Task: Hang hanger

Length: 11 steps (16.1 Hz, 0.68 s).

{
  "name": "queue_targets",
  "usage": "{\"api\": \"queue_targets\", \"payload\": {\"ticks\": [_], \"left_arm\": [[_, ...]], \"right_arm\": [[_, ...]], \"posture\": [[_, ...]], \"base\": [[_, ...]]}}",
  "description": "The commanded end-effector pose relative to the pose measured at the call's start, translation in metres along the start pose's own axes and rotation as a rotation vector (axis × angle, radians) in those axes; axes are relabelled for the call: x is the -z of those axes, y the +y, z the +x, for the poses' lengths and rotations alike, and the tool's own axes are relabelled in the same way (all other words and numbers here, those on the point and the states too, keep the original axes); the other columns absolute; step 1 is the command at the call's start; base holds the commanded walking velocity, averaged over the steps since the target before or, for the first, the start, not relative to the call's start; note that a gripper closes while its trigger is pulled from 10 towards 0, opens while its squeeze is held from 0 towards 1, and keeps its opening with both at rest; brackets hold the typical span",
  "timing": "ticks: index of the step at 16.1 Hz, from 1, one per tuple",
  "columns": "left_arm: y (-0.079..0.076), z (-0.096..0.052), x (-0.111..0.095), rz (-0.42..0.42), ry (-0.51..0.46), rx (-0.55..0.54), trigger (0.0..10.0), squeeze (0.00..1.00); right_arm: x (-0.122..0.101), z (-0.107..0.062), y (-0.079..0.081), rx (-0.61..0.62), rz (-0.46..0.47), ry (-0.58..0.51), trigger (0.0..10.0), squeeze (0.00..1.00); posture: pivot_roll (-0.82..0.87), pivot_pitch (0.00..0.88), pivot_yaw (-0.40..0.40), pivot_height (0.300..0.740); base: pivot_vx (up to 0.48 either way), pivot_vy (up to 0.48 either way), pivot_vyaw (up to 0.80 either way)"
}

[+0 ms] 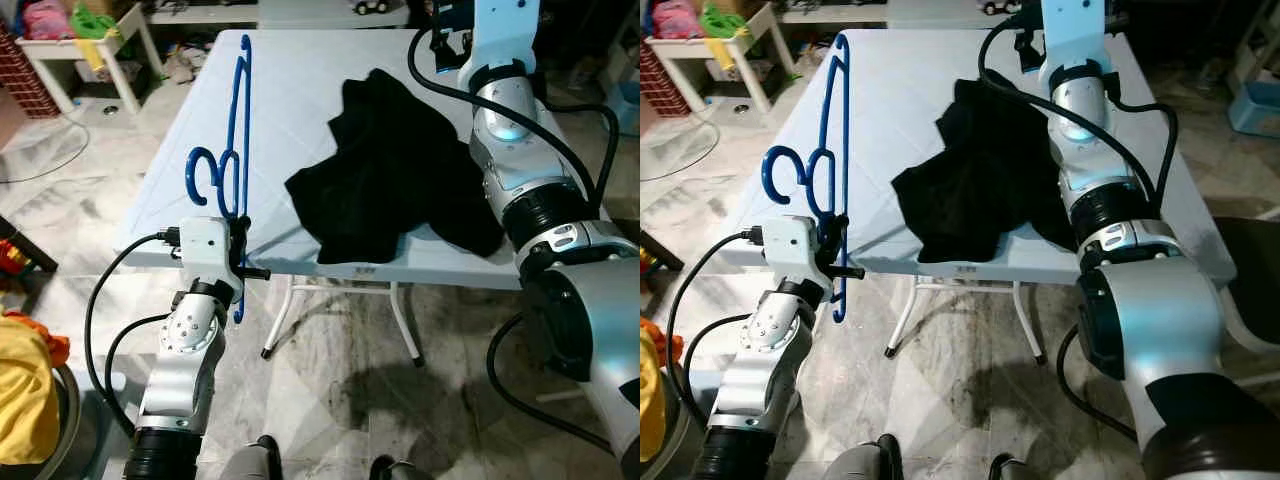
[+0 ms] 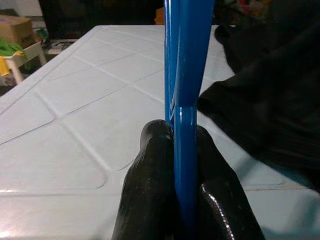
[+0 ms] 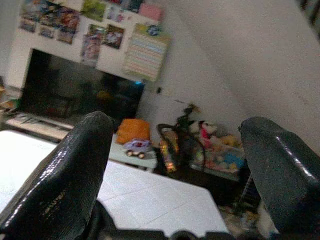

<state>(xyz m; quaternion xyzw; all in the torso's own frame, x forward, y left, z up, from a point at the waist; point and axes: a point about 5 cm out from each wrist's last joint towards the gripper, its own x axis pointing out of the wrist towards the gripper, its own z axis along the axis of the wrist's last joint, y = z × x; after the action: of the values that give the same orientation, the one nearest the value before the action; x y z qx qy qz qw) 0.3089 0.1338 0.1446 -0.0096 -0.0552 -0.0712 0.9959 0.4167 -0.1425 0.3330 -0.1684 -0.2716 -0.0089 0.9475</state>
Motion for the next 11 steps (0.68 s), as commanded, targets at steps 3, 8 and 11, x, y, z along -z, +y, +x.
{"api": "queue_targets", "payload": {"ticks": [3, 8, 11], "left_arm": [[-0.002, 0.000, -0.001, 0.001, -0.004, 0.001, 10.0, 0.00], [-0.010, -0.003, 0.003, -0.020, 0.014, 0.024, 10.0, 0.00], [-0.015, -0.004, 0.007, -0.032, 0.026, 0.041, 10.0, 0.00]], "right_arm": [[0.023, -0.014, 0.003, -0.166, 0.088, 0.055, 10.0, 0.00], [0.078, -0.067, -0.034, -0.405, 0.217, 0.175, 10.0, 0.00], [0.105, -0.114, -0.063, -0.654, 0.262, 0.325, 10.0, 0.00]], "posture": [[0.14, 0.136, 0.028, 0.740], [0.08, 0.166, 0.027, 0.740], [0.05, 0.178, 0.032, 0.740]], "base": [[0.000, 0.000, 0.00], [0.000, 0.000, 0.00], [0.000, 0.000, 0.00]]}}
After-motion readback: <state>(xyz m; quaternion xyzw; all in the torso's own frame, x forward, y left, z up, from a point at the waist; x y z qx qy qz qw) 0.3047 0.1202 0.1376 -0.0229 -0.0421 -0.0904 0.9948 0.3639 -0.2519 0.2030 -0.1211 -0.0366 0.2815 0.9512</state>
